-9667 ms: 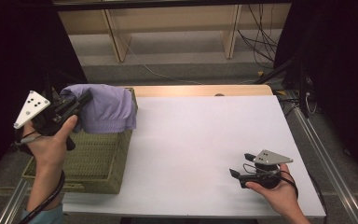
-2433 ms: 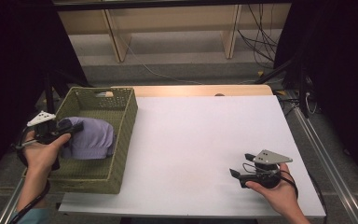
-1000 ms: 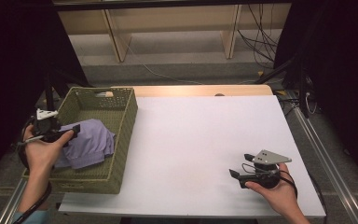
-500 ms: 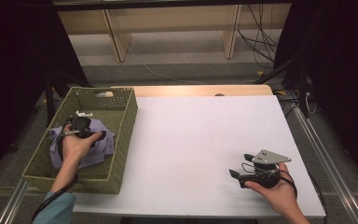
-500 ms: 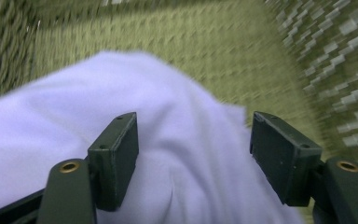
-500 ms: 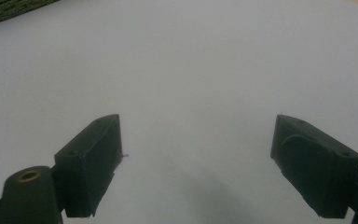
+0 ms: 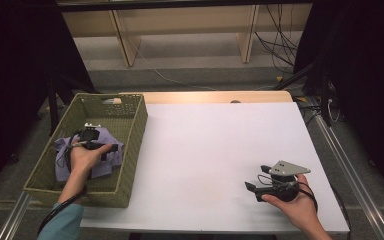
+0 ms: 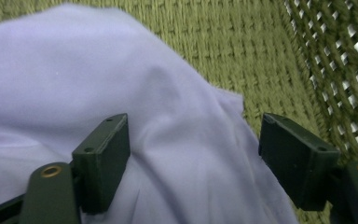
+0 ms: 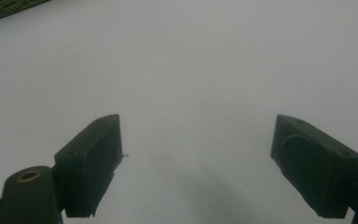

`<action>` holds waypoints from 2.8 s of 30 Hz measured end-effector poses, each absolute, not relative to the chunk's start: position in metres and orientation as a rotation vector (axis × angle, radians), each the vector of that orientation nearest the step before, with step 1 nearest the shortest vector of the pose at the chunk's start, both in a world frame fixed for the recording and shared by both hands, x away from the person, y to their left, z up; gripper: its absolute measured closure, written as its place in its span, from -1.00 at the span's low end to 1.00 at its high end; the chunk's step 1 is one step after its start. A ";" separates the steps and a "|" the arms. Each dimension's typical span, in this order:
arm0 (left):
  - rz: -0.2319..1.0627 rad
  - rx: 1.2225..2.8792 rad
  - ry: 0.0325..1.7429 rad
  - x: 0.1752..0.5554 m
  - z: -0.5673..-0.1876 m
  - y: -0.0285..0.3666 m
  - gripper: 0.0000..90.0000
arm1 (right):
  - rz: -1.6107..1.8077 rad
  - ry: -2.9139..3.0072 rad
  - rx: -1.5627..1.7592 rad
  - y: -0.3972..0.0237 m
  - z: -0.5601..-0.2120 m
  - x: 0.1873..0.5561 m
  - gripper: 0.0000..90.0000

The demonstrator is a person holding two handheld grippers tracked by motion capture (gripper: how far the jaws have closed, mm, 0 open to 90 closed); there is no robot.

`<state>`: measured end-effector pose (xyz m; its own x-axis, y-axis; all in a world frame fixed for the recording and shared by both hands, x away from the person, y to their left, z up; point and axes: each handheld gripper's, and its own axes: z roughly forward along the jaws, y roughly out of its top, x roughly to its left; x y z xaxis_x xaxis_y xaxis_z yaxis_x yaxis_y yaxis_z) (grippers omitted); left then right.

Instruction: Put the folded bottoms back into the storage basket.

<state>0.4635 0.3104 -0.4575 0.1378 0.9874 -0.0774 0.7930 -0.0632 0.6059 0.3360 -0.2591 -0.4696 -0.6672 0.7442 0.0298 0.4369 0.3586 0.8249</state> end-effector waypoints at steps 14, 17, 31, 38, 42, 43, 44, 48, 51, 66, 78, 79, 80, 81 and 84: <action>0.468 2.064 1.740 0.470 -0.473 0.299 -0.57 | 1.213 2.281 1.034 -0.259 -0.470 0.336 -0.62; 0.470 2.079 1.746 0.471 -0.473 0.298 -0.57 | 1.211 2.282 1.035 -0.259 -0.470 0.336 -0.62; 0.518 2.139 1.776 0.473 -0.468 0.295 0.01 | 1.212 2.284 1.030 -0.259 -0.469 0.335 -0.62; 0.534 2.118 1.778 0.471 -0.466 0.303 0.63 | 1.210 2.287 1.031 -0.259 -0.469 0.335 -0.62; 0.531 2.126 1.770 0.471 -0.465 0.305 0.82 | 1.211 2.289 1.030 -0.259 -0.469 0.335 -0.62; 0.534 2.126 1.762 0.471 -0.465 0.305 0.83 | 1.210 2.289 1.029 -0.259 -0.469 0.335 -0.62; 0.535 2.124 1.756 0.470 -0.465 0.305 0.84 | 1.210 2.287 1.030 -0.259 -0.469 0.335 -0.62; 0.523 2.148 1.687 0.468 -0.463 0.302 0.86 | 1.207 2.292 1.030 -0.258 -0.470 0.335 -0.62; 0.498 2.170 1.602 0.465 -0.460 0.297 0.86 | 1.211 2.288 1.032 -0.259 -0.470 0.336 -0.62; 0.419 2.278 1.350 0.456 -0.456 0.273 0.82 | 1.209 2.290 1.029 -0.259 -0.470 0.336 -0.62; 0.413 2.287 1.343 0.454 -0.456 0.276 0.81 | 1.209 2.289 1.029 -0.259 -0.470 0.335 -0.62; 0.412 2.287 1.343 0.454 -0.456 0.277 0.81 | 1.208 2.289 1.028 -0.259 -0.470 0.336 -0.62; 0.409 2.291 1.340 0.454 -0.456 0.277 0.80 | 1.209 2.289 1.028 -0.259 -0.470 0.336 -0.62; 0.406 2.289 1.338 0.453 -0.456 0.278 0.80 | 1.208 2.290 1.028 -0.259 -0.470 0.336 -0.62; 0.393 2.300 1.324 0.452 -0.456 0.279 0.80 | 1.209 2.289 1.027 -0.259 -0.470 0.335 -0.62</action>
<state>0.4524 0.2792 -0.4557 0.4972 0.8674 0.0201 0.7377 -0.4348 0.5164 0.3354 -0.2595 -0.4699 -0.6735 0.7388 0.0234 0.4359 0.3714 0.8198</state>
